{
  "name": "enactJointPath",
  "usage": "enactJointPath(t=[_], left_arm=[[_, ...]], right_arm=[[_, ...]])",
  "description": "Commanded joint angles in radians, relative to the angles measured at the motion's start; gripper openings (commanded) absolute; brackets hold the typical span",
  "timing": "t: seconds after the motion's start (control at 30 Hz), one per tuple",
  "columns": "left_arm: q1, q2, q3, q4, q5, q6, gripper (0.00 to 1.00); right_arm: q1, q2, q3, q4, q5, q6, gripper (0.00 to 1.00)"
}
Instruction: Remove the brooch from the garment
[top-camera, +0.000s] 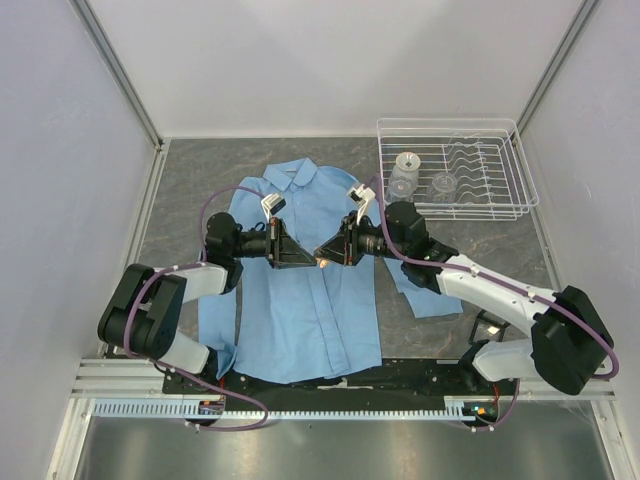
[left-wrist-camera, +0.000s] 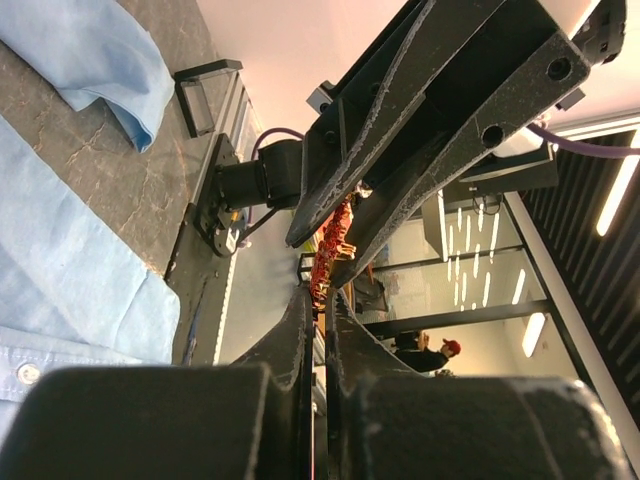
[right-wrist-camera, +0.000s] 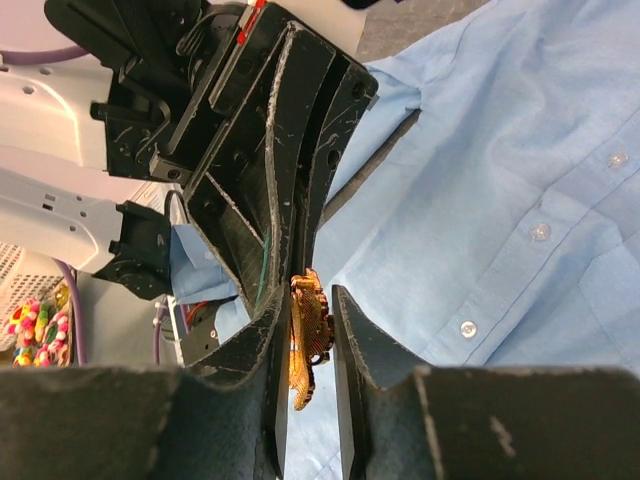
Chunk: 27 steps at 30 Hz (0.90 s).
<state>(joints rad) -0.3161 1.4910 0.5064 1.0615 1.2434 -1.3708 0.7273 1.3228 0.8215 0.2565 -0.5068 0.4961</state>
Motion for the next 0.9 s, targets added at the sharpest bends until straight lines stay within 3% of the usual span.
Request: enactJointPath(t=[0.0,0.27,0.7,0.87], left_arm=[[-0.012,-0.012,0.006,0.239,-0.005,-0.129,0.02],[-0.012,-0.084,0.026,0.016,-0.038,0.018,0.02],[0.003,-0.098,0.023,-0.024,-0.065,0.050,0.02],[0.006,-0.103,0.026,-0.101,-0.056,0.101,0.02]], right_arm=[[0.034,-0.002,-0.039,0.075,0.039,0.036,0.29],[0.064,0.006,-0.076,0.156,0.094,0.093,0.32],[0.104,-0.005,-0.108,0.211,0.142,0.163,0.38],[0.104,-0.022,-0.087,0.167,0.133,0.154,0.50]])
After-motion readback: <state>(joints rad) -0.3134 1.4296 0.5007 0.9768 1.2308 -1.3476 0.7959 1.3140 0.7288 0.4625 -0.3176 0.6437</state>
